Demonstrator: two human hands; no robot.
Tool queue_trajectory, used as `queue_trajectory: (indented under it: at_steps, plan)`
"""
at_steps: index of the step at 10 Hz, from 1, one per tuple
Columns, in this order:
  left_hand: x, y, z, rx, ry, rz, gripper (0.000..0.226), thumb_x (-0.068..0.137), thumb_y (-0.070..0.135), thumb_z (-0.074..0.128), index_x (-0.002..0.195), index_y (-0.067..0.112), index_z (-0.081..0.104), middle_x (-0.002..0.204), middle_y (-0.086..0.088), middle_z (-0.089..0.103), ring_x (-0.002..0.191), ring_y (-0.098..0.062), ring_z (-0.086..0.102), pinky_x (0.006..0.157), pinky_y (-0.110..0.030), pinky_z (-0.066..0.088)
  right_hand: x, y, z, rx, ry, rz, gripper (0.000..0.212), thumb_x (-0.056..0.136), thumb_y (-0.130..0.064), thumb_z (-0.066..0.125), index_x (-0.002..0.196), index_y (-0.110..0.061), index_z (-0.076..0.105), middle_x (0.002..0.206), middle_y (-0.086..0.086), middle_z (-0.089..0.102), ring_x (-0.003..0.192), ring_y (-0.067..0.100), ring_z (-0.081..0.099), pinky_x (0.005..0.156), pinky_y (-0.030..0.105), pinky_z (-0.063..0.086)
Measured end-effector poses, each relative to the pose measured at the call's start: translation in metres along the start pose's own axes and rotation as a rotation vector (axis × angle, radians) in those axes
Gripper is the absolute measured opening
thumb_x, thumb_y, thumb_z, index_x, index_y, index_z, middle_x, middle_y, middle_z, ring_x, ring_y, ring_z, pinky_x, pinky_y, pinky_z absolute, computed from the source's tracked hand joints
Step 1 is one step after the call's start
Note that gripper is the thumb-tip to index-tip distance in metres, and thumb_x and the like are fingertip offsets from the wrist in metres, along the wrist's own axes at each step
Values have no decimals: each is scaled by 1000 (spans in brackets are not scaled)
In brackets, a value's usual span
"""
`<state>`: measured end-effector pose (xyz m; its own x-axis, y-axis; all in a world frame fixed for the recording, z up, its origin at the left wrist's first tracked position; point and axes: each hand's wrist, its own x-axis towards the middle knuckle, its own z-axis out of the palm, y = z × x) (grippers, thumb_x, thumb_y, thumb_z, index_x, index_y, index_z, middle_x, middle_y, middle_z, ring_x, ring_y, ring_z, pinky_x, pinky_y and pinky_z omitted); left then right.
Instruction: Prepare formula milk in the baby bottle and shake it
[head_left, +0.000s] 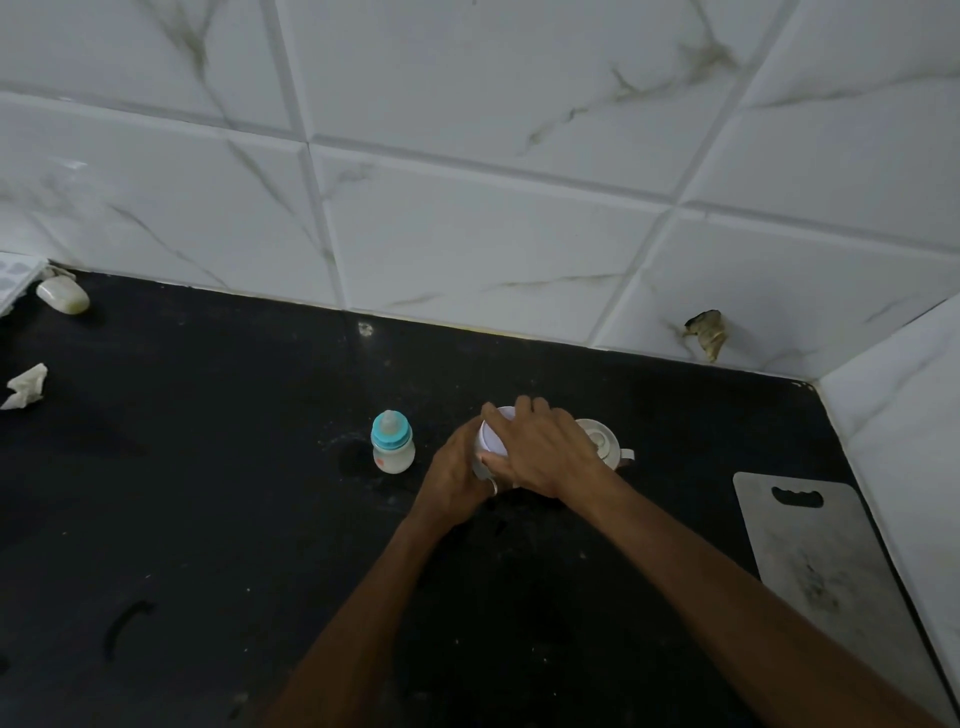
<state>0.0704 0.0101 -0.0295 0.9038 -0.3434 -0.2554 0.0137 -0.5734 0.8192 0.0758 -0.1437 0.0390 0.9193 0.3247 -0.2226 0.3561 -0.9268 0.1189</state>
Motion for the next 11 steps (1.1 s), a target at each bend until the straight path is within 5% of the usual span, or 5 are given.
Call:
queue_trajectory:
  at_steps: [3, 4, 6, 9, 11]
  plan:
    - [2, 5, -3, 48, -34, 25, 64, 92, 11, 70, 149, 11, 40, 150, -8, 47, 137, -17, 45, 111, -20, 31, 7, -7, 8, -7, 36, 78, 73, 99, -69, 33, 153, -21, 30, 116, 22, 64, 94, 31, 66, 77, 40, 55]
    - [-4, 1, -1, -34, 107, 65, 75, 84, 6, 76, 149, 18, 41, 141, -3, 56, 125, -15, 55, 94, -4, 39, 9, -9, 12, 18, 52, 109, 74, 98, -69, 32, 153, -19, 28, 113, 21, 66, 92, 29, 66, 78, 41, 56]
    - [-3, 8, 1, 24, -16, 1, 67, 91, 10, 72, 149, 9, 39, 154, -11, 43, 141, -22, 41, 118, -37, 31, 3, -15, 13, 33, 139, 172, 74, 96, -70, 38, 149, -18, 39, 101, 19, 67, 81, 26, 65, 64, 32, 38]
    - [-13, 4, -1, -150, 96, 74, 85, 77, 6, 79, 151, 15, 38, 148, -4, 50, 137, -17, 47, 115, -42, 38, -3, -18, 16, 44, 222, 222, 76, 92, -75, 33, 146, -21, 43, 98, 19, 66, 74, 29, 64, 61, 35, 47]
    - [-14, 0, -1, -35, 59, 73, 110, 76, 21, 86, 160, 14, 15, 165, -6, 26, 152, -21, 24, 123, -42, 26, -9, -21, 16, 52, 210, 290, 91, 87, -85, 16, 148, -23, 42, 102, 17, 67, 77, 29, 66, 61, 33, 38]
